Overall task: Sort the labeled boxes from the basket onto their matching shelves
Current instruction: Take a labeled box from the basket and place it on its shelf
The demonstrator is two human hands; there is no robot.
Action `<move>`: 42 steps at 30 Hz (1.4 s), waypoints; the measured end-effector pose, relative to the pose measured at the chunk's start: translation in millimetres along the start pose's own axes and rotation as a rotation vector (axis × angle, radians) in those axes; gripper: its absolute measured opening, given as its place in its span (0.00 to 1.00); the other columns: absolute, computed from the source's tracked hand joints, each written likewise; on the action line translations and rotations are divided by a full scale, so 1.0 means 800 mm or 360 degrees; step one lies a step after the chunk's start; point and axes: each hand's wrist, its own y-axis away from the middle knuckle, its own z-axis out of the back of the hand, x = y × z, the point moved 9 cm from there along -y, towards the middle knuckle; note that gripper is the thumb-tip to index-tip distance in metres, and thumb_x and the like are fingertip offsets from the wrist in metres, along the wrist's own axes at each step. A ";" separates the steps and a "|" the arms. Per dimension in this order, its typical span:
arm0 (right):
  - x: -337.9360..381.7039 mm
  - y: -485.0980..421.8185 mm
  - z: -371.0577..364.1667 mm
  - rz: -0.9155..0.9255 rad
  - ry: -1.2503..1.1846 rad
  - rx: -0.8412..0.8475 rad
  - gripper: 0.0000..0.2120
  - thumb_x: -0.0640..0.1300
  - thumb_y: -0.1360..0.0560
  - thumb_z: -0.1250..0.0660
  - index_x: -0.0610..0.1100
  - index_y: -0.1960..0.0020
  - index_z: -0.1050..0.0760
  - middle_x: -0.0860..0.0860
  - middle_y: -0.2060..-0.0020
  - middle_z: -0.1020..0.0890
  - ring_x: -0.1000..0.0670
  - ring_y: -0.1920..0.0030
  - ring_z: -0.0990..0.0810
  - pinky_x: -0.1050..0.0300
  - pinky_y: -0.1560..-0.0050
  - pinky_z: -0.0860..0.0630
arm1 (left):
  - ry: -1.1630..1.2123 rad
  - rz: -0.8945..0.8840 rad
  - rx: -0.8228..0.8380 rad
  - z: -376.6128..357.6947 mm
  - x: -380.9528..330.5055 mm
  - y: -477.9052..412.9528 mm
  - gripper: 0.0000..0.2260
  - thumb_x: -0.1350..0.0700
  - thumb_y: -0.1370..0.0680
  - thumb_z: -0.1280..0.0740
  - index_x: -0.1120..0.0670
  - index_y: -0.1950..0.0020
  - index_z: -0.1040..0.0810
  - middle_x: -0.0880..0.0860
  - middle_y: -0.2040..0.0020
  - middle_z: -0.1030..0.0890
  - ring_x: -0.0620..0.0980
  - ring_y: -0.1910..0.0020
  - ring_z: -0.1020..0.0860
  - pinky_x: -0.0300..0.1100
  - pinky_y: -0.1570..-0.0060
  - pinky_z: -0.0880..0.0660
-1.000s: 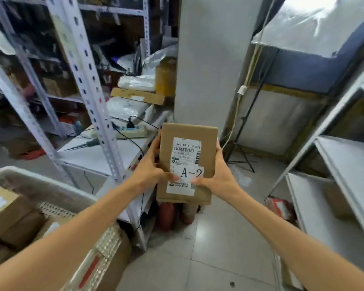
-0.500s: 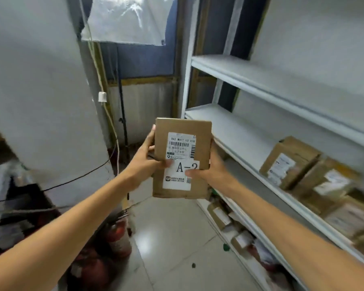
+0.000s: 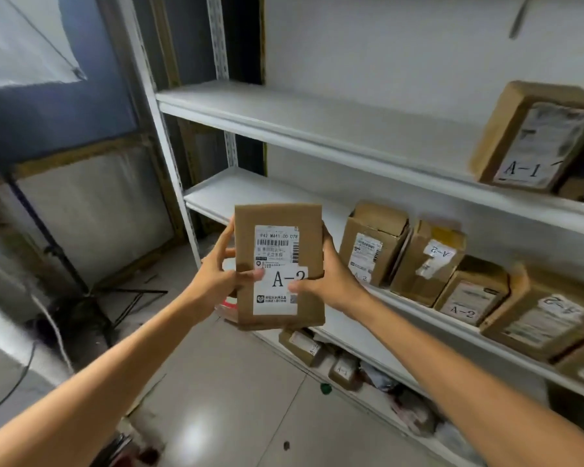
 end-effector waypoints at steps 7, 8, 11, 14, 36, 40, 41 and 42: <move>-0.060 -0.061 0.012 -0.0085 -0.0114 -0.0079 0.56 0.36 0.31 0.25 0.58 0.23 0.63 0.51 0.33 0.28 0.54 0.39 0.25 0.56 0.42 0.22 | -0.0006 0.0168 0.0058 -0.004 0.042 -0.086 0.35 0.65 0.29 0.28 0.42 0.28 0.37 0.52 0.36 0.26 0.54 0.45 0.20 0.52 0.57 0.18; -0.071 -0.064 0.012 -0.0115 -0.0141 -0.0072 0.55 0.35 0.31 0.26 0.57 0.22 0.63 0.50 0.32 0.29 0.52 0.37 0.26 0.50 0.39 0.23 | -0.0013 0.0208 0.0087 -0.007 0.053 -0.092 0.34 0.66 0.28 0.28 0.44 0.28 0.37 0.53 0.35 0.26 0.54 0.45 0.20 0.53 0.56 0.19; -0.098 -0.076 0.010 -0.0213 -0.0145 -0.0058 0.53 0.34 0.30 0.27 0.55 0.22 0.61 0.49 0.33 0.28 0.52 0.38 0.25 0.54 0.43 0.22 | 0.0044 0.0301 0.0118 -0.011 0.081 -0.109 0.35 0.67 0.28 0.29 0.46 0.27 0.38 0.54 0.35 0.26 0.55 0.45 0.20 0.57 0.53 0.20; -0.112 -0.099 0.014 -0.0285 -0.0127 -0.0114 0.53 0.36 0.31 0.26 0.55 0.22 0.60 0.53 0.36 0.26 0.58 0.42 0.24 0.68 0.55 0.22 | 0.0047 0.0307 0.0136 -0.008 0.085 -0.142 0.35 0.68 0.29 0.29 0.46 0.27 0.38 0.55 0.35 0.26 0.58 0.44 0.21 0.60 0.51 0.21; -0.158 -0.298 0.095 -0.0808 0.0064 -0.0626 0.26 0.40 0.25 0.32 0.45 0.34 0.43 0.46 0.44 0.23 0.46 0.42 0.24 0.46 0.40 0.24 | 0.0028 0.0139 0.0591 -0.053 0.128 -0.439 0.40 0.73 0.31 0.30 0.48 0.29 0.45 0.54 0.41 0.27 0.54 0.45 0.22 0.50 0.56 0.18; -0.157 -0.302 0.097 -0.0921 0.0213 -0.0551 0.43 0.43 0.26 0.31 0.48 0.23 0.57 0.45 0.30 0.35 0.45 0.31 0.34 0.46 0.31 0.33 | -0.0074 0.0058 0.0676 -0.072 0.137 -0.459 0.43 0.74 0.32 0.29 0.50 0.27 0.48 0.54 0.37 0.30 0.55 0.41 0.25 0.53 0.50 0.20; -0.154 -0.302 0.095 -0.0920 0.0330 -0.0515 0.45 0.44 0.26 0.31 0.50 0.22 0.61 0.45 0.27 0.39 0.44 0.29 0.37 0.47 0.30 0.35 | -0.0081 0.0031 0.0689 -0.076 0.138 -0.463 0.43 0.74 0.33 0.28 0.50 0.27 0.48 0.56 0.37 0.31 0.55 0.41 0.25 0.51 0.50 0.20; -0.151 -0.302 0.093 -0.0900 0.0501 -0.0492 0.46 0.44 0.25 0.32 0.50 0.22 0.64 0.45 0.25 0.45 0.43 0.27 0.41 0.46 0.29 0.37 | -0.0086 0.0006 0.0706 -0.081 0.139 -0.467 0.44 0.74 0.33 0.28 0.51 0.27 0.48 0.56 0.37 0.31 0.54 0.41 0.25 0.48 0.51 0.19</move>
